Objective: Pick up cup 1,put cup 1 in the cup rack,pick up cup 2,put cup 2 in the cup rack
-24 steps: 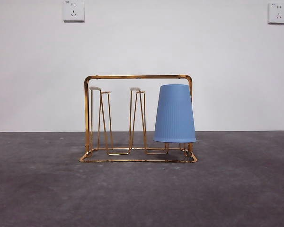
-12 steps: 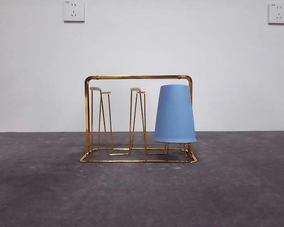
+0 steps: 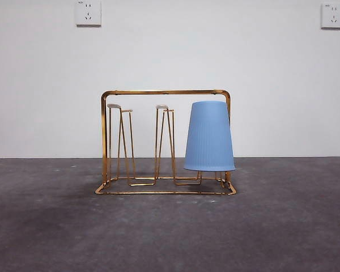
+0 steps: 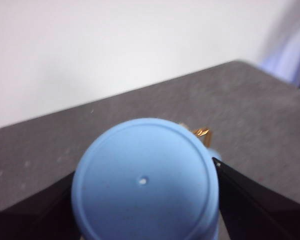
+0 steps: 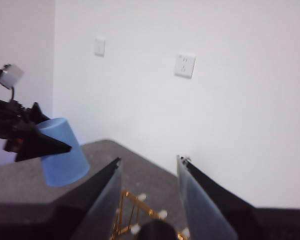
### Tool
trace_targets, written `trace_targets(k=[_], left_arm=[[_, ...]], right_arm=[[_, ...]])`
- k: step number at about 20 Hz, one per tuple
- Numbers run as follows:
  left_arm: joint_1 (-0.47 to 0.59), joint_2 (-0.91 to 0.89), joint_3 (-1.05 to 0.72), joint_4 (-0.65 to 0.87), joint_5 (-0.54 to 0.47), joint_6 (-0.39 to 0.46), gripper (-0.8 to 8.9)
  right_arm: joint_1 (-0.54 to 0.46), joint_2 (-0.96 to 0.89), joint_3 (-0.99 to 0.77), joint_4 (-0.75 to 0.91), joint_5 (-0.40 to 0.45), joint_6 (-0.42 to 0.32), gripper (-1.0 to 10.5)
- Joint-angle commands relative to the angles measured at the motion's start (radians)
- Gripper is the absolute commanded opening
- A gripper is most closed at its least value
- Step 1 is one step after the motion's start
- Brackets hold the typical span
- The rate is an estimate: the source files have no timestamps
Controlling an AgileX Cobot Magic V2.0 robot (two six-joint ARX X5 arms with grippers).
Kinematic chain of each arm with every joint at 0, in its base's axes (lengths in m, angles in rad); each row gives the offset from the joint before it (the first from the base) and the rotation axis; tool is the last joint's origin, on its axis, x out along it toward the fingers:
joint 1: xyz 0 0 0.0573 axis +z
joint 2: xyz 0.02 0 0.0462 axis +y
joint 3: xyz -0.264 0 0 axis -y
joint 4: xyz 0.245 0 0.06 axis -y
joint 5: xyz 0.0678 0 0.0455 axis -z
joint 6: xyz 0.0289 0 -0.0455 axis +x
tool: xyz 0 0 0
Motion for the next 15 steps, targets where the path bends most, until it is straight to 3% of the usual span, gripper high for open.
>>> trace_targets(k=[1, 4, 11, 15], left_arm=[[0.005, 0.021, -0.082, 0.08, -0.018, 0.022, -0.07], [0.032, 0.056, -0.129, 0.161, -0.023, 0.043, -0.08], [0.124, 0.177, -0.13, 0.193, -0.014, 0.068, -0.08], [0.197, 0.228, -0.13, 0.238, 0.094, 0.068, -0.08]], right_arm=[[0.0, -0.001, -0.004, -0.028, 0.0, 0.019, 1.9], [0.0, -0.001, -0.004, -0.072, 0.0, 0.043, 1.9], [0.0, -0.001, -0.004, -0.203, 0.0, 0.078, 1.9], [0.0, 0.0, -0.004, -0.301, 0.0, 0.101, 1.9]])
